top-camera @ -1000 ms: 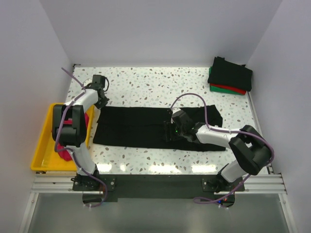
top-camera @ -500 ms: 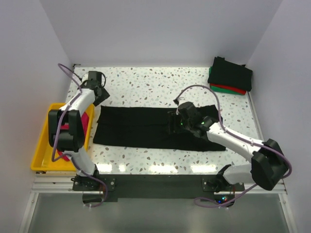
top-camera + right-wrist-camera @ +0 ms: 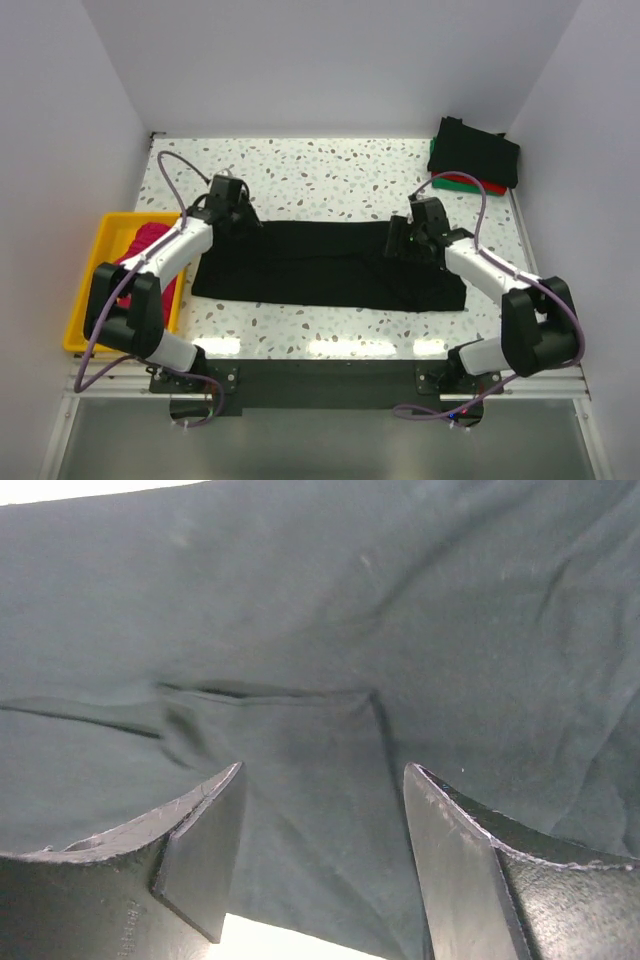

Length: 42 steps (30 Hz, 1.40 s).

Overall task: Fold and stack the t-shirts
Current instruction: Fold the tshirt

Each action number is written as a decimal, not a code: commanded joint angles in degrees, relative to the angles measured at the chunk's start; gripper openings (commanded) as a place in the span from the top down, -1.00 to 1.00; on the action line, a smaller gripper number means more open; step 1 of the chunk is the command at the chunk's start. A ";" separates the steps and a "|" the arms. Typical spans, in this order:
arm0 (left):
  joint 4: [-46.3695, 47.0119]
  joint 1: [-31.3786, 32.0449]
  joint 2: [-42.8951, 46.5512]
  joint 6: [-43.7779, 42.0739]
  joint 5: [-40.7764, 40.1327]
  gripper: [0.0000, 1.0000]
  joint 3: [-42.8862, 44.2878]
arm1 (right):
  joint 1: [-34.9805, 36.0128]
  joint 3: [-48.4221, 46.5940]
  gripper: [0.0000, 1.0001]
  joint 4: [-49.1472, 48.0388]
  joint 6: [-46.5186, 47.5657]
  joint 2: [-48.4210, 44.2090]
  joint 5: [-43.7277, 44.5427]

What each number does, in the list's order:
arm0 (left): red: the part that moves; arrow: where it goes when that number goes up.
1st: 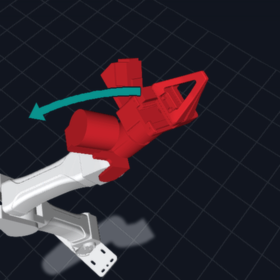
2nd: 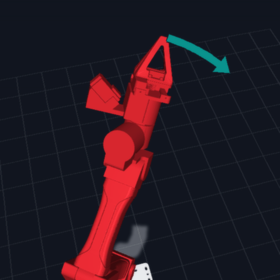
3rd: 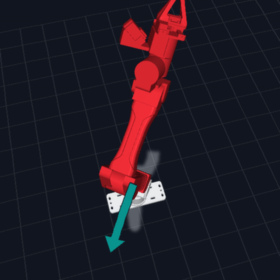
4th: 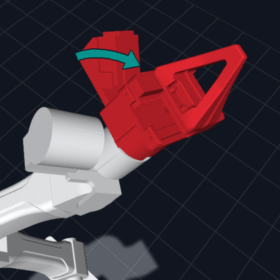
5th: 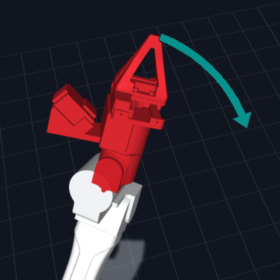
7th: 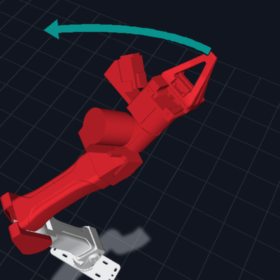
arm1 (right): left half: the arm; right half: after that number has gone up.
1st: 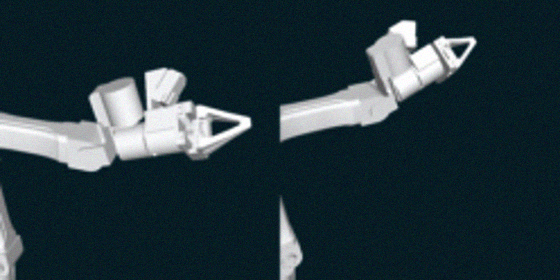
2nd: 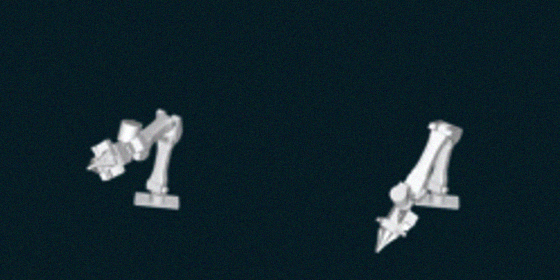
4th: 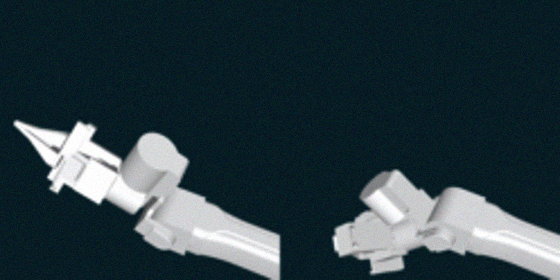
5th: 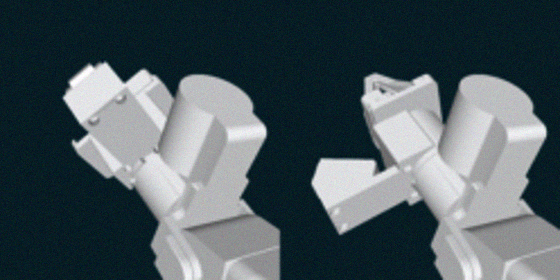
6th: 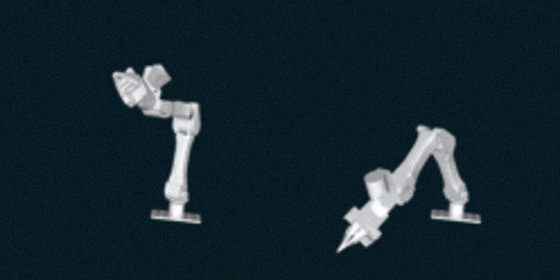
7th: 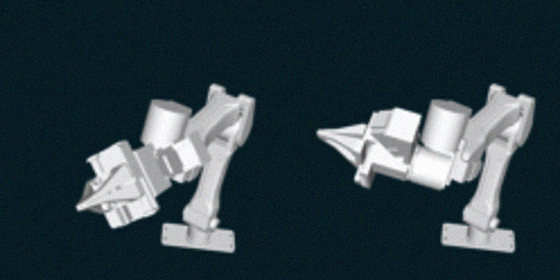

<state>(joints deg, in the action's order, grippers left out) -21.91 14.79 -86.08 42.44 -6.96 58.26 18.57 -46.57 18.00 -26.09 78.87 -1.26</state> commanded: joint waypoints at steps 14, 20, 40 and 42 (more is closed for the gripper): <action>6.53 3.05 5.84 0.19 5.99 0.01 -8.51 | -0.46 7.54 -0.07 -13.25 -4.32 3.92 -3.04; 7.23 3.67 5.75 0.72 5.99 0.02 -9.30 | -0.46 8.95 0.22 -13.43 -4.67 1.38 -5.24; 7.41 5.25 3.29 1.07 5.73 0.03 -8.60 | 0.15 15.80 0.77 -13.96 -4.67 -8.56 -20.71; 7.50 5.43 3.12 1.07 5.82 0.03 -8.60 | 0.85 17.29 0.78 -14.83 -5.29 -9.08 -22.21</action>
<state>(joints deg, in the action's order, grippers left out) -16.80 19.70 -82.67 42.89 -1.58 48.84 18.55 -31.29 5.65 -30.89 71.53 -18.90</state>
